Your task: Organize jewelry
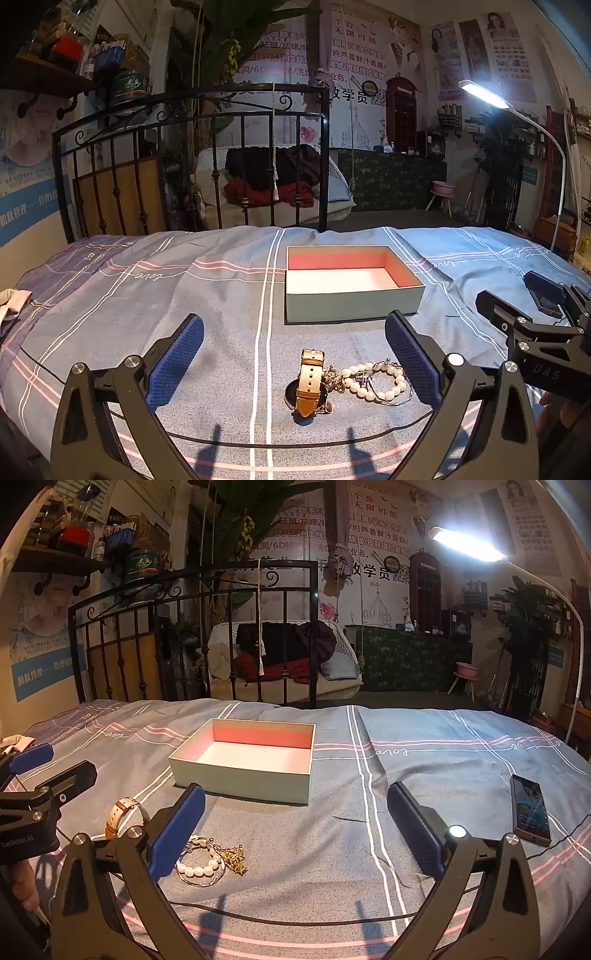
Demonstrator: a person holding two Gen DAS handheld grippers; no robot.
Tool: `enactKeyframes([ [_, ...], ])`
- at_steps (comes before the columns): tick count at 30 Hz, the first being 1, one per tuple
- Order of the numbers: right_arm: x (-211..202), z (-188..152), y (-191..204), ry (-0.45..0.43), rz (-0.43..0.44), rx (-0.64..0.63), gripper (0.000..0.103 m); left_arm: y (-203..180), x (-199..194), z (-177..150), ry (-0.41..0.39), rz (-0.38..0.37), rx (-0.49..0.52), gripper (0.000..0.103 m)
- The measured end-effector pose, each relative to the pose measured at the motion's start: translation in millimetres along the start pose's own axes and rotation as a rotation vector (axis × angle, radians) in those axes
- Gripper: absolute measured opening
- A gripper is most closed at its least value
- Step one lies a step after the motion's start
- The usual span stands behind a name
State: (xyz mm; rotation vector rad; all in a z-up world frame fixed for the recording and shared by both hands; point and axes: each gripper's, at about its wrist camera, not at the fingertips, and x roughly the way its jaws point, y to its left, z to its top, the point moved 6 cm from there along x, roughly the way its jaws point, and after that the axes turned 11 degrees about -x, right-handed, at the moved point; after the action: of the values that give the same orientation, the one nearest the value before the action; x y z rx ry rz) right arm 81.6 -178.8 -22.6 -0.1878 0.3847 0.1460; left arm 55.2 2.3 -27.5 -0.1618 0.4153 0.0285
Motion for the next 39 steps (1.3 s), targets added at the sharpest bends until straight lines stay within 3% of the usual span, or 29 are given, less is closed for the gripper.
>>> enactKeyframes([
  [39, -4, 0, 1, 0.0, -0.004, 0.009, 0.097, 3, 3, 0, 0.012, 0.004, -0.013, 0.097],
])
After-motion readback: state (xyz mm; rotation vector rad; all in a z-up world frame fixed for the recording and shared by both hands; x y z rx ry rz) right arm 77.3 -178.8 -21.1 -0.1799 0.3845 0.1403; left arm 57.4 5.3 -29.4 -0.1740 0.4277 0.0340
